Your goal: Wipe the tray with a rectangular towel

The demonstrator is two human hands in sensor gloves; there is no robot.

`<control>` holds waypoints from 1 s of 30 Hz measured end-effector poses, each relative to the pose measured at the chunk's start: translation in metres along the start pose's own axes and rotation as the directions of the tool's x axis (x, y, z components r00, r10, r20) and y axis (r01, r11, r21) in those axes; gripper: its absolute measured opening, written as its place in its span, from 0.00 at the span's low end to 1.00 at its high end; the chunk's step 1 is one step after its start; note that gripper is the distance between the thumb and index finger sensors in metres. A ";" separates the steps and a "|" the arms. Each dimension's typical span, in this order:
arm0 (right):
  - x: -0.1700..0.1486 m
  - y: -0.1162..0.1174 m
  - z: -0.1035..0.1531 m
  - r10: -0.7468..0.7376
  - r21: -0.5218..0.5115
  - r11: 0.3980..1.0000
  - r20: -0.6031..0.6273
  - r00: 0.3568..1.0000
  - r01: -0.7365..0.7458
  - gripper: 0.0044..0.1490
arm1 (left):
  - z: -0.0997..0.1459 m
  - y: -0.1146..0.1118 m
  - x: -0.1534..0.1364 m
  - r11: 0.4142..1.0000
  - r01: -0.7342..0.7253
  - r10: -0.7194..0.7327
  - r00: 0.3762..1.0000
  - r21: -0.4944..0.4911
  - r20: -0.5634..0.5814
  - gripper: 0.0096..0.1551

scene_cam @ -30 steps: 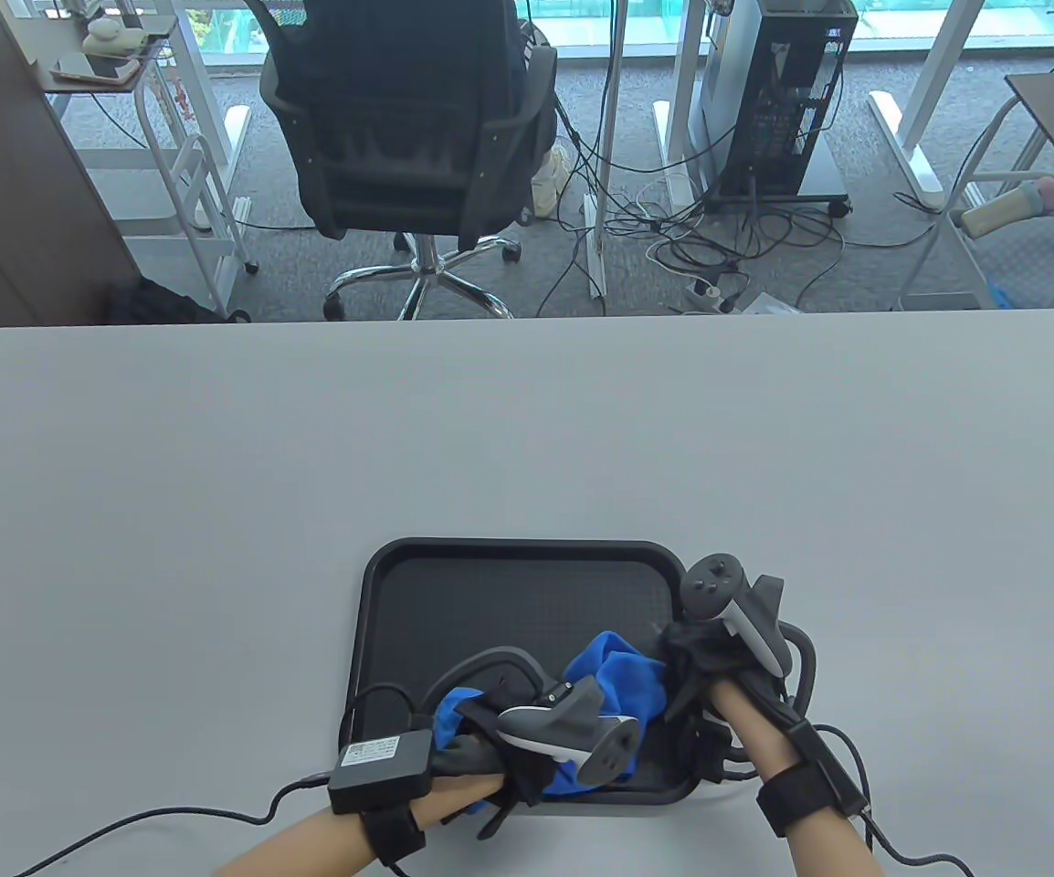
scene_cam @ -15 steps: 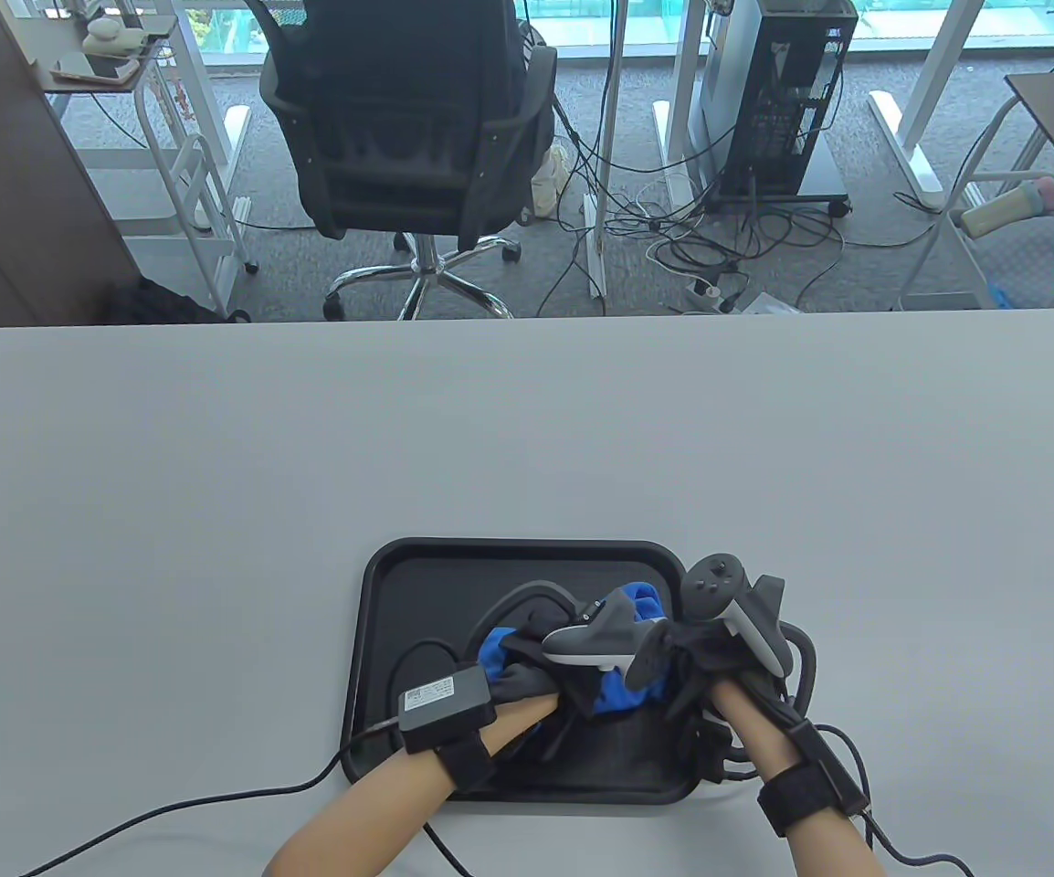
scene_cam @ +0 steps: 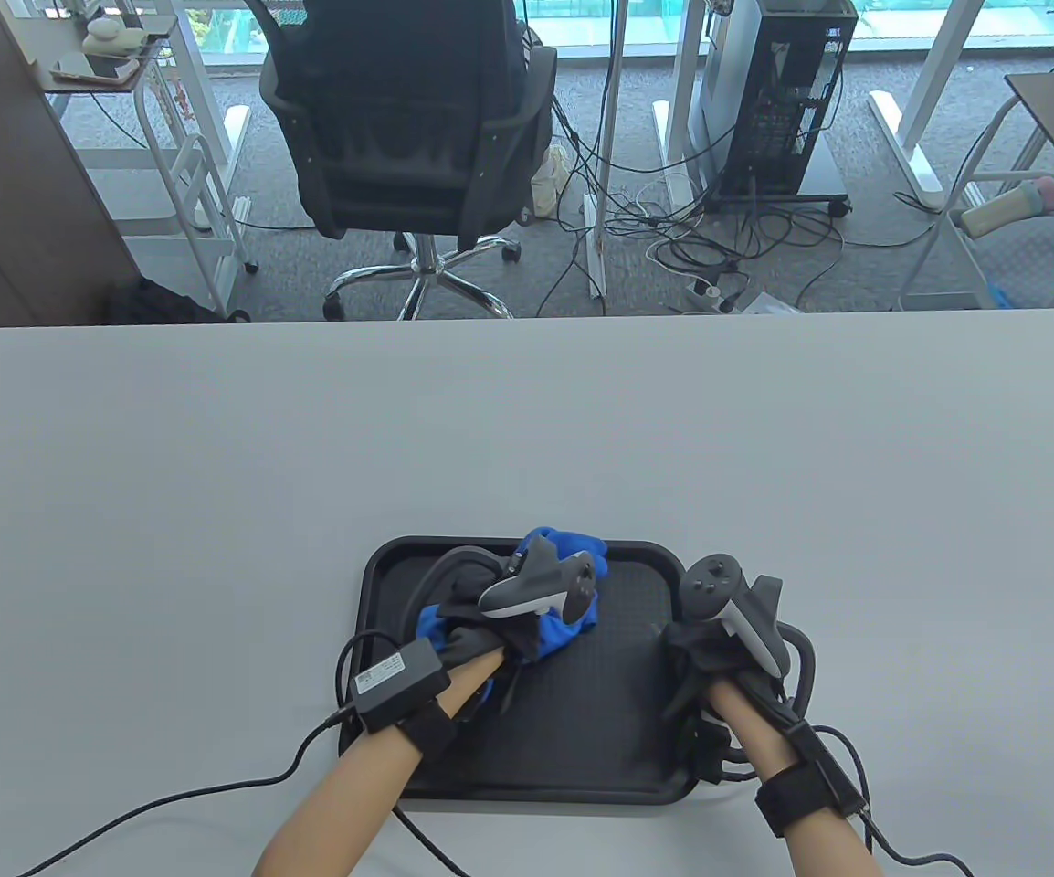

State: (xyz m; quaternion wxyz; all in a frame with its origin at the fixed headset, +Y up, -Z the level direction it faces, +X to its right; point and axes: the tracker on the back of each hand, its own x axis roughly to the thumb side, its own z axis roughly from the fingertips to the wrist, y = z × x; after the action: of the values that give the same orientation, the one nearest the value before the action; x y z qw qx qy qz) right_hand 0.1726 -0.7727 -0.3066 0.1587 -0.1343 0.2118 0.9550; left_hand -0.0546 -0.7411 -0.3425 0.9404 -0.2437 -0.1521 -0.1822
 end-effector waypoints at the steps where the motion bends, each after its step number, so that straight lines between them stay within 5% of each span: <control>1: 0.000 0.000 0.000 0.000 0.000 1.000 0.000 1.000 0.000 0.29 | 0.001 -0.002 -0.006 1.000 0.002 -0.002 1.000 -0.017 -0.012 0.31; 6: 0.000 0.000 0.001 -0.003 -0.002 1.000 -0.012 1.000 0.003 0.29 | 0.013 -0.020 -0.047 0.993 -0.022 0.013 0.997 -0.115 -0.082 0.31; 14: 0.001 0.001 0.000 -0.009 -0.002 1.000 -0.013 1.000 0.009 0.29 | 0.055 -0.053 -0.066 0.995 -0.066 0.068 0.997 -0.071 0.024 0.32; 30: 0.001 0.001 0.000 -0.005 0.001 1.000 -0.002 1.000 0.005 0.29 | 0.109 -0.066 -0.002 0.996 0.085 -0.068 0.941 -0.035 0.331 0.32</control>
State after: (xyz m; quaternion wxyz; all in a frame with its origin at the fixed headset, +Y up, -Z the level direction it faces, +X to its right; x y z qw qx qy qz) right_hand 0.1716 -0.7734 -0.3063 0.1608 -0.1355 0.2119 0.9544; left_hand -0.1056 -0.7381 -0.2259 0.8876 -0.2877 -0.3120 -0.1789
